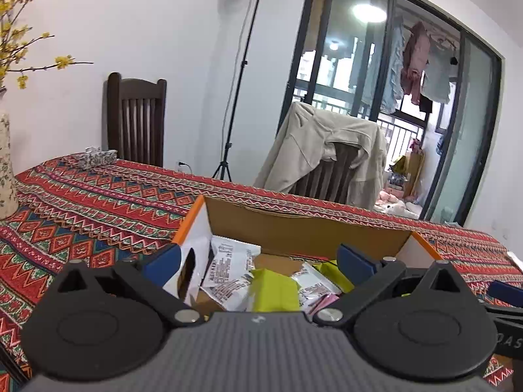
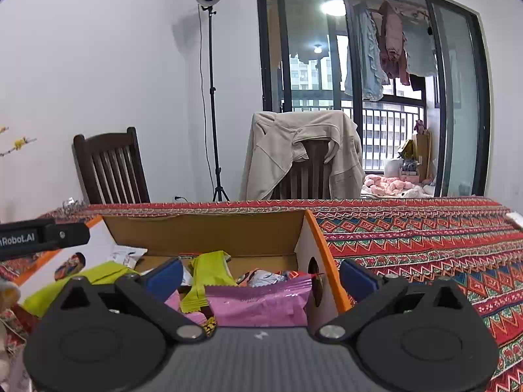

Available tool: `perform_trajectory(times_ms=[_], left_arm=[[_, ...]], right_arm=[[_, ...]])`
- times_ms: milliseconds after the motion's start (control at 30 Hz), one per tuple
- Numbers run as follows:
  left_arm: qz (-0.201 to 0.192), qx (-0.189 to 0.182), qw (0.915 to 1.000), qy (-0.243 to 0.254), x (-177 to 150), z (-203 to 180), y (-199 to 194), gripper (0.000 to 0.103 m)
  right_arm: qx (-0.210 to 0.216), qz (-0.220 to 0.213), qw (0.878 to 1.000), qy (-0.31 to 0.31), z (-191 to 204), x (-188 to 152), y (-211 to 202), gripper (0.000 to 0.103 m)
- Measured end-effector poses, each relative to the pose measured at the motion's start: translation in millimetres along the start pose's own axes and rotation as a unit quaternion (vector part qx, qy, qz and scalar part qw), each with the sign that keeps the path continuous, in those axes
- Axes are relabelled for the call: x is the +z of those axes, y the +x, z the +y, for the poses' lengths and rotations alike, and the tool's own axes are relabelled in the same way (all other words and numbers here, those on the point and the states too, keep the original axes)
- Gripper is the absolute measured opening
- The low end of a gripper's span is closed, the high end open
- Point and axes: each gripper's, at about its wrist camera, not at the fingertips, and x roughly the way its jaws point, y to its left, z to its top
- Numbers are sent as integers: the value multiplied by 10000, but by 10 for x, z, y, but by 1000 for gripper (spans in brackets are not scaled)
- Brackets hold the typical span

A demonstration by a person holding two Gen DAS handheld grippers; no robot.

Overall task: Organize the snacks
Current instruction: 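Carry both packets over the box and open both grippers, then move both grippers back toward the snack pile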

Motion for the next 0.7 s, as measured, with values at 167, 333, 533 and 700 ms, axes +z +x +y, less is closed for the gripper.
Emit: perform_trajectory(times_ms=[167,333,533,700], left_arm=[[69,124,9998,-156,-21,30,30,103],[-25,197,9995,-254,-20,53,-20,103],[-46,174,9988,-460,80,33,-175,103],[57,249,9980,-578,155,25,-383,103]], right_arm=[[-33,69,10000,27,-8,-10,32,103],[-45,89,9999,28,-8,-13,24,103],[-51,122,9999,25,-5,-20,-5,103],[-155,203,9997,14,-11,51,-82,103]])
